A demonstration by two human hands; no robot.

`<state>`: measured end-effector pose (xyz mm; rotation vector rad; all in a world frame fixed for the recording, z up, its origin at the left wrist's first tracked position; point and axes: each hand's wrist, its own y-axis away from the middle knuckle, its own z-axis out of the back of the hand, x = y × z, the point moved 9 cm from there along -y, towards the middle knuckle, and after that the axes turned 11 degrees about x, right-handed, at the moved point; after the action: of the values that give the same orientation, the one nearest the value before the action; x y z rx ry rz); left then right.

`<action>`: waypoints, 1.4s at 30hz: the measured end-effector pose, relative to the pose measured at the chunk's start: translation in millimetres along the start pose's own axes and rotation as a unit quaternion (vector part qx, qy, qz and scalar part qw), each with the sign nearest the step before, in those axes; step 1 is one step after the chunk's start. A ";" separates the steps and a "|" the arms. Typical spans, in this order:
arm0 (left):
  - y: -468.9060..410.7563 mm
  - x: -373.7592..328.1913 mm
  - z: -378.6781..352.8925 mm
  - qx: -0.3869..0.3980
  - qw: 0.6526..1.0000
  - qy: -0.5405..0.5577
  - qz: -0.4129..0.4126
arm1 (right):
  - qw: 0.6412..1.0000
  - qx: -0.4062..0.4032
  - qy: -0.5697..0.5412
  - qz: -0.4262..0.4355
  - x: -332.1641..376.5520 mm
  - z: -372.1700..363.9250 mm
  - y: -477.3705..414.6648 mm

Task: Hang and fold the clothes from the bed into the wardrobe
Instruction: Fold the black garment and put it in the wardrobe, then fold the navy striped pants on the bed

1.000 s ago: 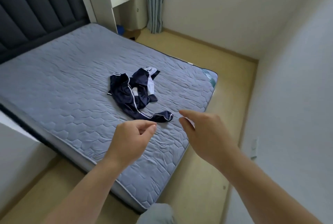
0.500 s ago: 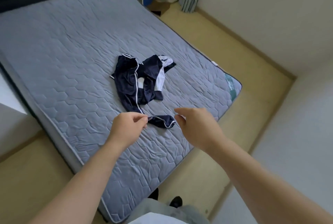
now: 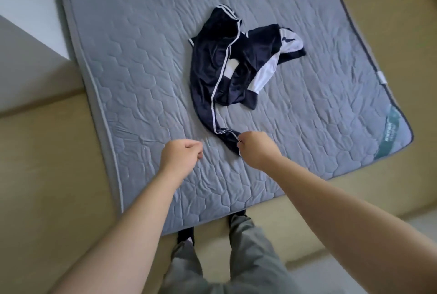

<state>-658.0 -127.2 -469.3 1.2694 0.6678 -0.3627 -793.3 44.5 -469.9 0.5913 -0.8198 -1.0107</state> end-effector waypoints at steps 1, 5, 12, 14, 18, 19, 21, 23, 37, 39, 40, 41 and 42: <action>-10.7 14.5 -7.6 -0.005 1.000 0.024 0.019 | 1.000 0.013 -0.003 -0.010 -9.1 -8.4 -23.2; -55.3 77.6 -33.2 -0.018 0.994 0.077 0.070 | 0.996 0.064 0.039 -0.039 -37.7 -50.2 -112.4; -124.4 178.0 -51.2 -0.033 0.984 0.126 0.122 | 0.978 0.158 0.138 0.005 -50.9 -146.3 -250.4; -136.1 195.9 -52.7 -0.030 0.982 0.136 0.129 | 0.961 0.188 0.204 0.020 -52.7 -171.4 -274.2; -148.5 216.5 -45.1 -0.037 0.980 0.138 0.139 | 0.948 0.176 0.260 0.041 -46.0 -188.5 -288.2; -148.3 218.1 -41.5 -0.043 0.980 0.136 0.139 | 0.962 0.149 0.225 0.051 -39.2 -183.9 -284.4; -143.8 216.0 -35.5 -0.049 0.980 0.134 0.138 | 0.998 0.049 -0.001 0.037 -33.0 -160.9 -264.2; -138.4 206.8 -30.3 -0.058 0.977 0.147 0.142 | 0.962 -0.020 -0.271 -0.019 -33.8 -141.1 -230.4; -14.5 -23.1 -36.1 0.051 0.926 0.373 0.030 | 0.908 0.051 -0.396 0.125 81.9 27.6 69.9; 5.9 -54.7 -46.4 0.104 0.918 0.382 0.009 | 0.909 0.035 -0.387 0.148 89.2 46.4 107.3; 14.8 -68.0 -50.1 0.129 0.913 0.387 -0.005 | 0.909 0.025 -0.385 0.158 92.3 55.1 125.5; 23.7 -78.9 -53.1 0.151 0.909 0.387 -0.019 | 0.911 0.016 -0.378 0.167 94.1 61.5 141.1; 34.1 -88.6 -54.6 0.169 0.905 0.388 -0.030 | 0.915 0.006 -0.366 0.172 95.5 68.0 157.3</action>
<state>-719.1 -75.1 -394.8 1.7415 1.3656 0.0032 -743.5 20.6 -281.7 0.0418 -1.5323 -0.8942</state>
